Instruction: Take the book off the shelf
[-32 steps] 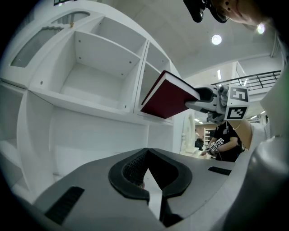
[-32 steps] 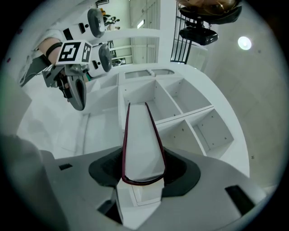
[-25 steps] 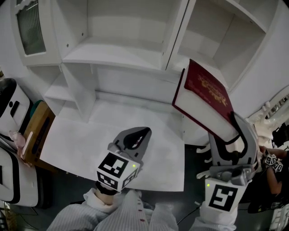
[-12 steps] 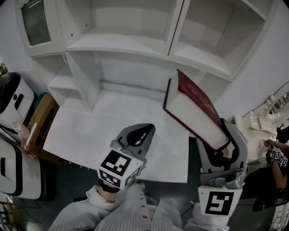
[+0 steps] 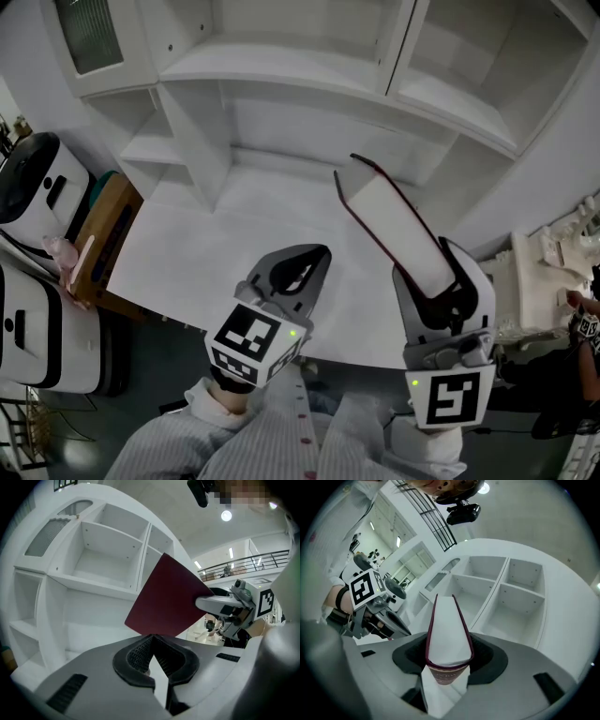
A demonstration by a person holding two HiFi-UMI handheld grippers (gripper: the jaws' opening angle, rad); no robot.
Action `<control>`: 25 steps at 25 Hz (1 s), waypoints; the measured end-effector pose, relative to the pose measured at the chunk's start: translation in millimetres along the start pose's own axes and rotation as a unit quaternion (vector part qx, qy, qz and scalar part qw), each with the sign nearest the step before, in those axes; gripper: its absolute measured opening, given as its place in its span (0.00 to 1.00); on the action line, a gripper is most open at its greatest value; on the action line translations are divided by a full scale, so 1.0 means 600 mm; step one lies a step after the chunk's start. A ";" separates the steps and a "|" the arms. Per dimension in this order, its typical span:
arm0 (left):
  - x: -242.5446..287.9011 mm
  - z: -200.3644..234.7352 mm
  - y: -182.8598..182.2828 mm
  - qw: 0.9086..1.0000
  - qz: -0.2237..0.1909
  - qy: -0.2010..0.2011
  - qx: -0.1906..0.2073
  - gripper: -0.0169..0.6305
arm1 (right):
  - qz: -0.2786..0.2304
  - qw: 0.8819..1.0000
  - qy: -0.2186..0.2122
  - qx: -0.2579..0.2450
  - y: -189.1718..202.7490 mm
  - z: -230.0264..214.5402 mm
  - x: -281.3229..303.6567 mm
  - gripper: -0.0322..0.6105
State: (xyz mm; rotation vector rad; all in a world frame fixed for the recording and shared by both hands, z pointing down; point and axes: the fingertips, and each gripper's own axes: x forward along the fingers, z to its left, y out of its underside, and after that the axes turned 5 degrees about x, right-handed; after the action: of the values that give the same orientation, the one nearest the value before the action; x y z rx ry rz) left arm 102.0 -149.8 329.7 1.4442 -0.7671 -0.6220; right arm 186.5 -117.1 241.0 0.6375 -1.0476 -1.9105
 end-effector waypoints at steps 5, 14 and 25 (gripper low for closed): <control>-0.006 0.033 0.011 1.000 0.010 -0.012 -0.002 0.04 | 0.000 0.998 -0.038 0.047 0.031 0.048 0.056 0.39; -0.007 0.083 0.045 0.999 0.032 -0.016 0.009 0.04 | 0.059 0.990 -0.119 0.037 0.125 0.138 0.134 0.39; 0.018 0.107 0.067 0.999 0.040 0.006 0.020 0.04 | 0.104 0.984 -0.113 0.092 0.205 0.171 0.178 0.39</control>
State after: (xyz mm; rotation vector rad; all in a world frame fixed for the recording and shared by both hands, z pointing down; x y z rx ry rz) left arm 55.5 -196.6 368.9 1.4452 -0.8289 -0.5383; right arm 108.6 -201.1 395.5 0.4009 -1.3913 -1.7441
